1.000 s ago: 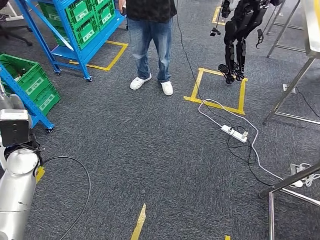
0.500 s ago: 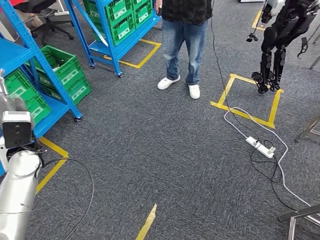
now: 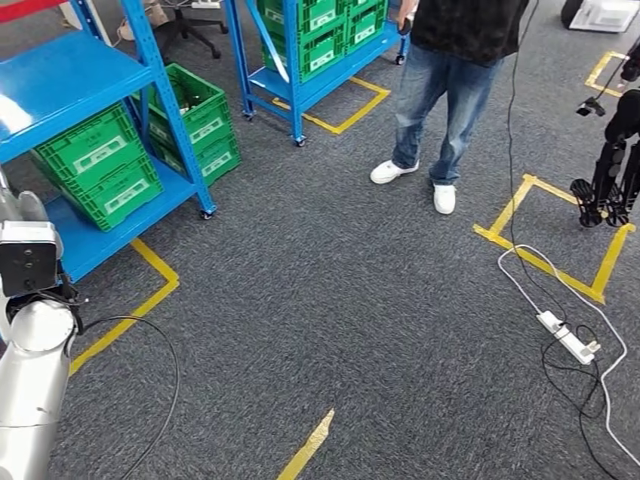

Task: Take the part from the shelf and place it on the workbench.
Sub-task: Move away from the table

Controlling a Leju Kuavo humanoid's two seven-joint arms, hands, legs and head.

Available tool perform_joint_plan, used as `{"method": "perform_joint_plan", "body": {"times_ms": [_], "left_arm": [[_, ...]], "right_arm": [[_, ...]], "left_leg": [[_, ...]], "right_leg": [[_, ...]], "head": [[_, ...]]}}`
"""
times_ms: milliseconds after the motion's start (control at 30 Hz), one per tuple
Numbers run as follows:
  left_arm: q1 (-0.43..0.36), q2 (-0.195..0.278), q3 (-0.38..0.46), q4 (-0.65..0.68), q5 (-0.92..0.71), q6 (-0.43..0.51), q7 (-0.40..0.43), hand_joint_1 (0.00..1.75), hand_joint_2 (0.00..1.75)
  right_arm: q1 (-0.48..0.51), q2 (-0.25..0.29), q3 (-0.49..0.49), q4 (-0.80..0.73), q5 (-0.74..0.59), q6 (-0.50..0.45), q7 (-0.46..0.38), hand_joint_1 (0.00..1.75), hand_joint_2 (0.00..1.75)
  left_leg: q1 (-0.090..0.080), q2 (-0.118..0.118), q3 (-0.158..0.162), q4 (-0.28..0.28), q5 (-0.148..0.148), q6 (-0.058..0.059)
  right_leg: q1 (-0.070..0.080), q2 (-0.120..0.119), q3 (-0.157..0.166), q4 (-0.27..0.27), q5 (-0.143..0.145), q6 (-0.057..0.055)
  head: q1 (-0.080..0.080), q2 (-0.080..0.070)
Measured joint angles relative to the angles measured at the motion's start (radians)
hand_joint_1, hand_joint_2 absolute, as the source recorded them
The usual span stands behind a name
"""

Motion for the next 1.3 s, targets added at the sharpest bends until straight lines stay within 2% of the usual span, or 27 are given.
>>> {"method": "perform_joint_plan", "body": {"times_ms": [33, 67, 100, 133, 167, 200, 267, 333, 367, 433, 500, 567, 633, 667, 700, 733, 767, 833, 867, 933, 1000, 1067, 1133, 1167, 1200, 1233, 1300], "left_arm": [[-0.001, -0.001, 0.0, 0.0, 0.0, 0.0, 0.0, 0.0, 0.0], [-0.001, -0.001, 0.0, 0.0, 0.0, 0.0, 0.0, 0.0, 0.0], [0.0, -0.002, 0.0, 0.0, 0.0, 0.0, 0.0, 0.0, 0.0], [0.001, -0.004, 0.0, 0.0, 0.0, 0.0, 0.0, 0.0, 0.0], [0.001, -0.004, 0.0, 0.0, 0.0, 0.0, 0.0, 0.0, 0.0], [0.001, -0.005, 0.0, 0.0, 0.0, 0.0, 0.0, 0.0, 0.0], [-0.001, -0.005, 0.0, 0.0, 0.0, 0.0, 0.001, 0.0, 0.0], [-0.004, -0.006, 0.0, 0.001, 0.0, 0.0, 0.001, 0.0, 0.0], [-0.005, -0.006, 0.0, 0.001, 0.0, 0.0, 0.001, 0.0, 0.0], [-0.004, -0.004, 0.0, 0.001, 0.0, -0.001, 0.002, 0.0, 0.0], [-0.007, -0.001, 0.0, 0.001, -0.001, 0.0, 0.002, 0.0, 0.0], [-0.009, -0.001, 0.0, 0.002, -0.001, 0.0, 0.003, 0.0, 0.0], [-0.004, -0.003, -0.001, 0.004, -0.001, 0.0, 0.004, 0.0, 0.0], [-0.002, -0.003, -0.001, 0.005, -0.001, -0.001, 0.005, 0.0, 0.0], [-0.002, -0.003, -0.001, 0.006, -0.002, -0.001, 0.005, 0.0, 0.0], [-0.002, -0.003, -0.001, 0.006, -0.003, -0.001, 0.005, 0.0, 0.0], [-0.003, -0.003, -0.001, 0.006, -0.004, -0.001, 0.005, 0.0, 0.0], [-0.006, -0.004, -0.002, 0.006, -0.006, -0.001, 0.005, 0.0, 0.0], [-0.006, -0.003, -0.002, 0.006, -0.007, -0.001, 0.005, 0.0, 0.0], [-0.004, -0.003, -0.002, 0.006, -0.007, -0.001, 0.005, 0.0, 0.0], [-0.005, -0.002, -0.002, 0.006, -0.008, -0.001, 0.005, 0.0, 0.0], [-0.006, -0.004, -0.002, 0.006, -0.009, -0.001, 0.005, 0.0, 0.0], [-0.002, -0.007, -0.003, 0.008, -0.01, -0.002, 0.006, 0.0, 0.0], [0.0, -0.009, -0.003, 0.009, -0.011, -0.002, 0.006, 0.0, 0.0], [0.001, -0.01, -0.003, 0.01, -0.012, -0.002, 0.006, 0.0, 0.0], [0.002, -0.01, -0.003, 0.011, -0.013, -0.001, 0.007, 0.0, 0.0], [0.0, -0.011, -0.003, 0.011, -0.014, -0.001, 0.007, 0.0, 0.0]], "right_arm": [[0.0, 0.0, 0.0, 0.0, 0.0, 0.0, 0.0, 0.0, 1.75], [0.002, 0.0, 0.0, 0.0, 0.001, 0.0, 0.001, 0.0, 1.75], [0.004, 0.0, 0.0, 0.0, 0.002, 0.0, 0.002, 0.0, 1.75], [0.006, 0.0, 0.0, 0.0, 0.003, 0.001, 0.003, 0.0, 1.75], [0.007, 0.0, 0.0, 0.0, 0.004, 0.001, 0.004, 0.0, 1.75], [0.007, 0.0, 0.0, 0.0, 0.005, 0.001, 0.004, 0.0, 1.75], [0.006, -0.001, 0.0, 0.0, 0.008, 0.001, 0.004, 0.0, 1.75], [0.005, -0.001, 0.0, 0.0, 0.01, 0.001, 0.004, 0.0, 1.75], [0.005, -0.001, 0.0, 0.0, 0.01, 0.001, 0.004, 0.0, 1.75], [0.004, 0.0, 0.0, 0.0, 0.011, 0.001, 0.003, 0.0, 1.75], [0.002, 0.001, 0.0, 0.0, 0.012, 0.001, 0.003, 0.0, 1.75], [0.004, 0.001, 0.0, 0.0, 0.013, 0.001, 0.003, 0.0, 1.75], [0.006, 0.001, 0.0, 0.0, 0.012, 0.001, 0.003, 0.0, 1.75], [0.006, 0.001, 0.0, 0.0, 0.012, 0.002, 0.004, 0.0, 1.75], [0.006, 0.001, 0.0, 0.0, 0.011, 0.003, 0.004, 0.0, 1.75], [0.005, 0.001, 0.0, 0.0, 0.01, 0.004, 0.004, 0.0, 1.75], [0.005, 0.001, 0.0, 0.0, 0.01, 0.006, 0.005, 0.0, 1.75], [0.005, 0.001, 0.0, 0.0, 0.009, 0.008, 0.005, 0.0, 1.75], [0.004, 0.001, 0.0, 0.0, 0.009, 0.01, 0.006, 0.0, 1.75], [0.003, 0.001, 0.0, 0.0, 0.009, 0.011, 0.007, 0.0, 1.75], [-0.001, 0.001, 0.0, 0.0, 0.009, 0.012, 0.009, 0.0, 1.75], [-0.001, 0.0, 0.0, 0.0, 0.008, 0.014, 0.01, 0.0, 1.75], [0.003, 0.0, 0.0, 0.0, 0.008, 0.017, 0.013, 0.0, 1.75], [0.005, 0.0, 0.0, 0.0, 0.008, 0.018, 0.014, 0.0, 1.75], [0.006, 0.0, 0.0, 0.0, 0.008, 0.018, 0.014, 0.0, 1.75], [0.006, 0.0, 0.0, 0.0, 0.008, 0.018, 0.014, 0.0, 1.75], [0.005, 0.0, 0.0, 0.0, 0.008, 0.018, 0.014, 0.0, 1.75]], "left_leg": [[0.002, -0.011, -0.001, 0.0, 0.001, 0.003], [0.003, -0.023, -0.001, 0.0, 0.001, 0.005], [0.002, -0.037, -0.002, 0.0, 0.001, 0.006], [0.002, -0.051, -0.002, 0.001, 0.001, 0.007], [0.002, -0.066, -0.001, 0.002, 0.001, 0.006], [0.002, -0.079, 0.0, 0.002, 0.001, 0.006], [0.002, -0.105, 0.0, 0.005, 0.0, 0.003], [0.005, -0.128, -0.007, 0.008, 0.001, -0.007], [0.007, -0.14, -0.011, 0.007, 0.004, -0.014], [0.01, -0.154, -0.015, 0.007, 0.006, -0.026], [0.006, -0.112, -0.034, 0.05, -0.023, -0.037], [0.007, -0.053, -0.087, 0.167, -0.085, -0.048], [0.012, -0.035, -0.134, 0.27, -0.12, -0.055], [0.013, -0.032, -0.135, 0.276, -0.112, -0.056], [0.013, -0.028, -0.116, 0.242, -0.086, -0.056], [0.012, -0.015, -0.083, 0.179, -0.051, -0.053], [0.008, 0.008, -0.046, 0.11, -0.022, -0.048], [-0.002, 0.044, 0.0, 0.016, 0.003, -0.034], [-0.006, 0.048, 0.004, 0.004, 0.001, -0.029], [-0.005, 0.025, 0.002, -0.002, 0.003, -0.019], [0.003, 0.002, 0.003, -0.008, 0.008, -0.009], [0.007, -0.019, 0.003, -0.01, 0.01, -0.002], [0.008, -0.043, 0.002, -0.01, 0.01, 0.0], [0.008, -0.057, 0.002, -0.009, 0.01, 0.0], [0.009, -0.071, 0.003, -0.008, 0.01, -0.001], [0.01, -0.084, 0.003, -0.006, 0.009, -0.002], [0.011, -0.108, -0.001, 0.003, 0.006, -0.011]], "right_leg": [[-0.002, 0.033, -0.03, 0.06, -0.029, 0.003], [-0.003, 0.052, -0.066, 0.132, -0.058, 0.004], [-0.004, 0.059, -0.101, 0.194, -0.077, 0.005], [-0.003, 0.062, -0.125, 0.23, -0.079, 0.004], [-0.003, 0.065, -0.13, 0.225, -0.059, 0.002], [-0.003, 0.07, -0.115, 0.179, -0.022, -0.001], [-0.006, 0.113, -0.059, 0.041, 0.051, -0.009], [-0.008, 0.149, -0.02, -0.038, 0.073, -0.013], [-0.007, 0.148, -0.014, -0.044, 0.07, -0.015], [-0.008, 0.125, -0.009, -0.051, 0.073, -0.022], [-0.012, 0.099, -0.002, -0.059, 0.076, -0.033], [-0.011, 0.072, 0.002, -0.062, 0.075, -0.04], [-0.009, 0.044, 0.003, -0.062, 0.072, -0.043], [-0.008, 0.03, 0.004, -0.062, 0.071, -0.043], [-0.008, 0.017, 0.006, -0.062, 0.069, -0.042], [-0.007, 0.005, 0.01, -0.062, 0.066, -0.041], [-0.005, -0.007, 0.014, -0.062, 0.063, -0.038], [0.002, -0.029, 0.018, -0.06, 0.057, -0.03], [0.004, -0.041, 0.02, -0.06, 0.055, -0.026], [0.004, -0.058, 0.02, -0.06, 0.049, -0.016], [0.001, -0.02, 0.006, -0.025, 0.02, -0.006], [-0.003, 0.04, -0.047, 0.09, -0.038, 0.0], [-0.005, 0.059, -0.11, 0.209, -0.076, 0.003], [-0.005, 0.062, -0.123, 0.224, -0.068, 0.004], [-0.006, 0.064, -0.117, 0.2, -0.041, 0.004], [-0.007, 0.071, -0.095, 0.143, -0.001, 0.004], [-0.014, 0.115, -0.037, 0.016, 0.053, 0.004]], "head": [[0.002, 0.0], [0.003, 0.0], [0.004, 0.0], [0.004, 0.0], [0.005, 0.0], [0.005, 0.0], [0.004, 0.0], [0.004, 0.0], [0.003, 0.0], [0.004, 0.0], [-0.005, 0.0], [-0.014, 0.0], [-0.015, 0.0], [-0.015, 0.0], [-0.015, 0.0], [-0.015, 0.0], [-0.015, 0.0], [-0.014, 0.0], [-0.014, 0.0], [-0.014, 0.0], [-0.011, 0.0], [-0.005, 0.0], [-0.002, 0.0], [-0.002, 0.0], [-0.002, 0.0], [-0.002, 0.0], [-0.002, 0.0]]}}
